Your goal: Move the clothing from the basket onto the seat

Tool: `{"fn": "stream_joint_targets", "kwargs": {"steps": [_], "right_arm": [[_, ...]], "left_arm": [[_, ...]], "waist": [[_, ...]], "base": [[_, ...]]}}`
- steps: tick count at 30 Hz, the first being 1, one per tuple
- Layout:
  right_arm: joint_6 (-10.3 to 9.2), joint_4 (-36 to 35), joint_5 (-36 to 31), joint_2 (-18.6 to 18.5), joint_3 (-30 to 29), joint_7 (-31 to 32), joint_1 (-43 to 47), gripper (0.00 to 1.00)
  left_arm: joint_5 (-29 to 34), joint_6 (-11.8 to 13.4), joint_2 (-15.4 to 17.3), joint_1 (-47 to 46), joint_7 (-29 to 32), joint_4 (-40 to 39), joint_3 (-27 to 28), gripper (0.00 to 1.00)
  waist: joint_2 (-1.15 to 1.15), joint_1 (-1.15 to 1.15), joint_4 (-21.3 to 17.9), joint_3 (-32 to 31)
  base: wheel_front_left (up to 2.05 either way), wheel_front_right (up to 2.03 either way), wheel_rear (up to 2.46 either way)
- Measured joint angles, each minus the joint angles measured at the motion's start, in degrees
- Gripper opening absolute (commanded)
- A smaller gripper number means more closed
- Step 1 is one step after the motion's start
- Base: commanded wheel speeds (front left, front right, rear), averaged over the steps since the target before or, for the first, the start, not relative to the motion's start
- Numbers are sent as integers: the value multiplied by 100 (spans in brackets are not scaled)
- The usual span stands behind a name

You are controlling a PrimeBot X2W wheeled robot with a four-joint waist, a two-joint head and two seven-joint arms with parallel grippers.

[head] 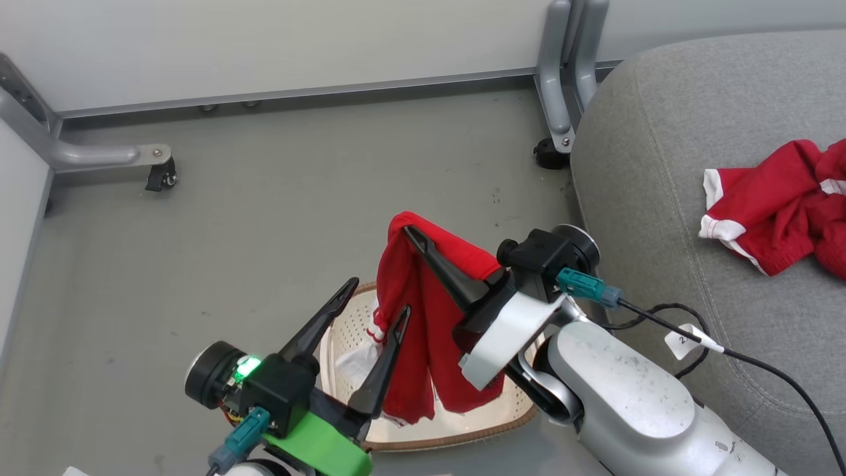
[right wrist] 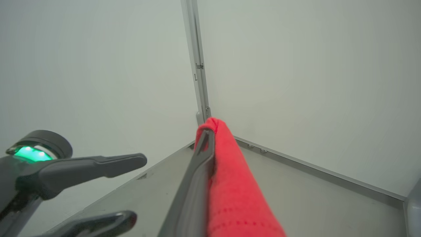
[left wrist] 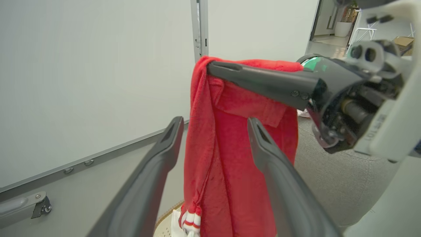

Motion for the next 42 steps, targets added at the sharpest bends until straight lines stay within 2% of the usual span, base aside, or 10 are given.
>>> {"fn": "stream_joint_targets", "kwargs": {"steps": [12, 19, 29, 42], "right_arm": [[0, 174, 11, -40, -107, -26, 48, 0], [0, 227, 32, -32, -186, -56, 49, 0], [0, 309, 40, -172, -431, -135, 201, 0], [0, 241, -20, -285, -1044, -203, 424, 0]], "left_arm": [[67, 11, 54, 48, -73, 91, -121, 100], [60, 64, 65, 46, -127, 183, -156, 100], [43, 78, 154, -75, -42, 123, -241, 100], [1, 51, 253, -271, 230, 23, -408, 100]], "waist": [[0, 0, 13, 13], [0, 0, -280, 27], [0, 0, -1139, 97], [0, 0, -2419, 278]], "base": [[0, 0, 0], [0, 0, 0], [0, 0, 0], [0, 0, 0]]}}
